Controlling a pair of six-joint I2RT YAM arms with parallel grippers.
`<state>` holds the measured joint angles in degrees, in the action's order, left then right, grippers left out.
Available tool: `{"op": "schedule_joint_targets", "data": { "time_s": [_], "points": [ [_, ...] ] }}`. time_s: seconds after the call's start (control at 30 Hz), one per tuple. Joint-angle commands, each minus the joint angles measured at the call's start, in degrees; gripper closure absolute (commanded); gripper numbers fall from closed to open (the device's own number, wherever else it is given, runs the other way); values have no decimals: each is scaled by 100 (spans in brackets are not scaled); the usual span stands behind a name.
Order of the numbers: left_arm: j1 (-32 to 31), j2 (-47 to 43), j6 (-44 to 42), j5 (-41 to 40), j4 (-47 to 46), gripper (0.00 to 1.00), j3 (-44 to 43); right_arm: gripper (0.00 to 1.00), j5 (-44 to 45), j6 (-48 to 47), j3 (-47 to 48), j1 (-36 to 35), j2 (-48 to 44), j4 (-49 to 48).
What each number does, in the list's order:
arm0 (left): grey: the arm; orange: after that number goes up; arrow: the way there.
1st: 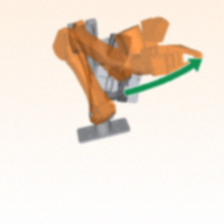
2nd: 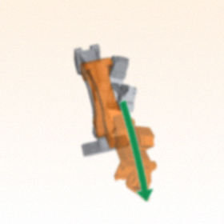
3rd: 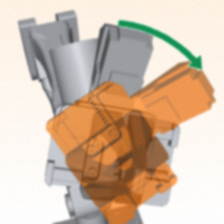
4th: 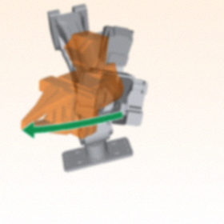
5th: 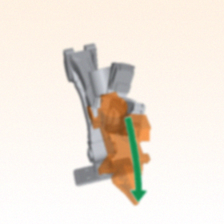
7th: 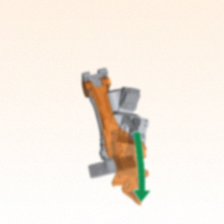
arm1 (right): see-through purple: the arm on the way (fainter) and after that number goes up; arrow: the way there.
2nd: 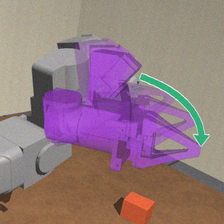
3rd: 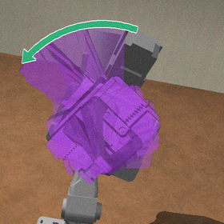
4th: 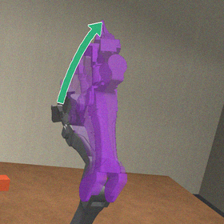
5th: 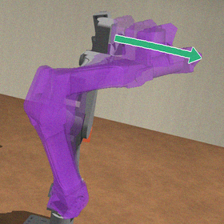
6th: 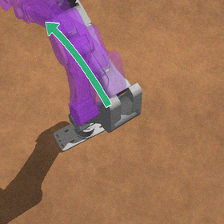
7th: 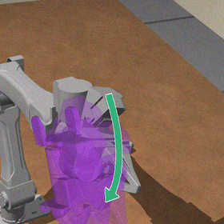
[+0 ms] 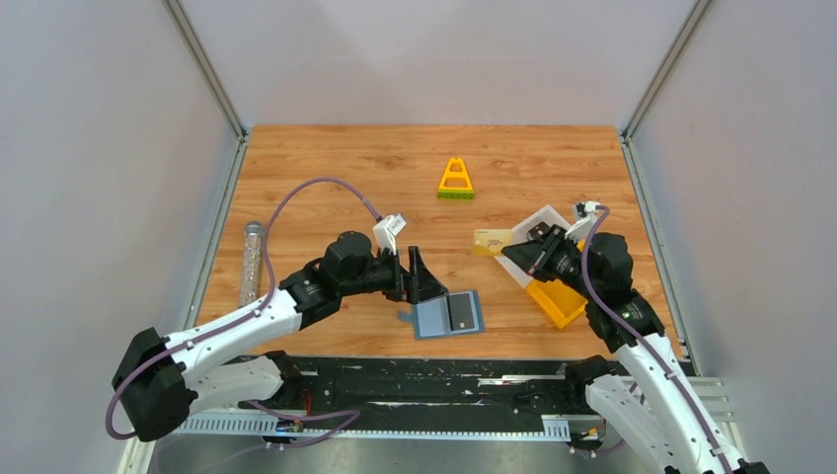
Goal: Take the credit cards out of the card holder
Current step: Place the credit card in the storage box.
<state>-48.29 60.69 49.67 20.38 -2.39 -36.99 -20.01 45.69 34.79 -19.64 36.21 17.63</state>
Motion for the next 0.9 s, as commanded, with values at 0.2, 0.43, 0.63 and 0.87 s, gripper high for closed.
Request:
{"op": "schedule_joint_targets", "data": {
  "time_s": [0.2,0.43,0.63,0.87],
  "points": [
    [17,-356,-1689,-1112,2052,0,-921,100,668,-466,690,1402,320,1521],
    [13,-575,-2096,-1831,2738,0,-1011,100,1208,-787,692,2708,448,2208],
    [13,-672,-2171,-1845,2792,0,-896,100,1483,-636,564,3191,360,2355],
    [13,-656,-2136,-1807,2704,0,-823,100,1891,-237,275,3258,659,2333]
  ]
}}
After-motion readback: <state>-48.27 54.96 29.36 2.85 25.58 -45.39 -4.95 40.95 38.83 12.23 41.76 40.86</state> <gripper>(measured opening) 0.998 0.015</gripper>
